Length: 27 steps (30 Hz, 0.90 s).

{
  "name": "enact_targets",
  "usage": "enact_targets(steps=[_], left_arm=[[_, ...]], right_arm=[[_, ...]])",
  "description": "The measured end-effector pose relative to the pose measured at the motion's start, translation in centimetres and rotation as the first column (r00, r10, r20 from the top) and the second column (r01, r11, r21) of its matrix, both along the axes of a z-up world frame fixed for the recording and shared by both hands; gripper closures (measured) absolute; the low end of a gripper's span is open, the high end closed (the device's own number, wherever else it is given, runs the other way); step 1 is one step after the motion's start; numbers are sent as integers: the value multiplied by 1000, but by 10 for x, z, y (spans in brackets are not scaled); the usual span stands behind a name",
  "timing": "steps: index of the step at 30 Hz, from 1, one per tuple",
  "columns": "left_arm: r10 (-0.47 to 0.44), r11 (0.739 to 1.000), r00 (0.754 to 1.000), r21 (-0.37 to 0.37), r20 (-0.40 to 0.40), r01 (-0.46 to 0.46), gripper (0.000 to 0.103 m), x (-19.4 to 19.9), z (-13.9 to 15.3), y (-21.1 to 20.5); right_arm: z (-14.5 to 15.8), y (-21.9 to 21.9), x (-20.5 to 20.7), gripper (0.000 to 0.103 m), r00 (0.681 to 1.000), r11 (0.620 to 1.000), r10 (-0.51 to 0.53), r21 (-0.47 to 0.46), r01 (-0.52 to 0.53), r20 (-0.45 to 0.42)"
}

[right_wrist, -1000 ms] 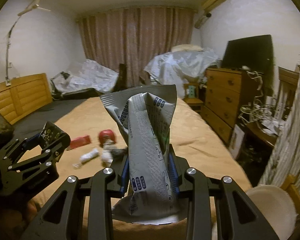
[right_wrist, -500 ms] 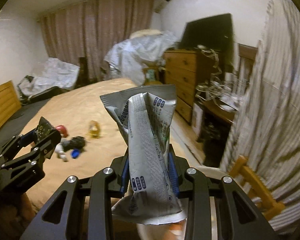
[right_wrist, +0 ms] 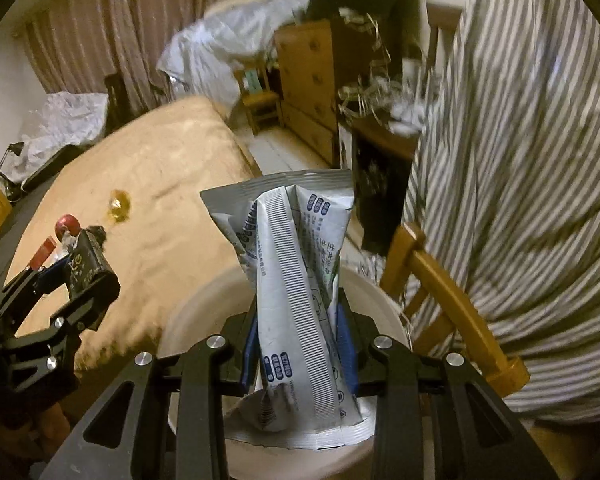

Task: Collect trash
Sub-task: 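Carry the black wrapper and white-blue packet over the white bucket with both tools, then open both tools to drop the wrapper and packet into the bucket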

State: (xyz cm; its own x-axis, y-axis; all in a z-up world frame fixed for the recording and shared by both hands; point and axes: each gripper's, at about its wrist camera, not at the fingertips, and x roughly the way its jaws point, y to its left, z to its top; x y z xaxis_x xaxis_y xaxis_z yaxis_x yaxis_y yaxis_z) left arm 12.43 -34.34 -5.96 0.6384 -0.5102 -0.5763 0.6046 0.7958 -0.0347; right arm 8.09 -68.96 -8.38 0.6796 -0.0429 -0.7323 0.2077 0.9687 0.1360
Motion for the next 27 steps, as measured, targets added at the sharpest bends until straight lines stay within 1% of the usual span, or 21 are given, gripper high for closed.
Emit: enact_targets(steps=[3,8,12,18,27], left_arm=[[-31,999,999,22,-25,31,40,0,-9,-12],[-58,997,997,51,-56,61,41,2,-20,-22],[-58,996,996,58,-74,62,41,6,-25,-24],[-53,996,995,61,-85,59,41,7,-28,-27],[-56,996,996,61,-76,61,41,9,-26,-32]], right_arm=[[-13,0,6,69,1000,1000,-6,20,6,-27],[-26,-3,12,69,998,999,-1,36,3,-61],[-28,5,7,69,998,999,-3,37,5,-69],[-34,5,6,69,997,999,-6,37,8,-77],[-34,6,7,68,997,999,-5,35,7,-74]])
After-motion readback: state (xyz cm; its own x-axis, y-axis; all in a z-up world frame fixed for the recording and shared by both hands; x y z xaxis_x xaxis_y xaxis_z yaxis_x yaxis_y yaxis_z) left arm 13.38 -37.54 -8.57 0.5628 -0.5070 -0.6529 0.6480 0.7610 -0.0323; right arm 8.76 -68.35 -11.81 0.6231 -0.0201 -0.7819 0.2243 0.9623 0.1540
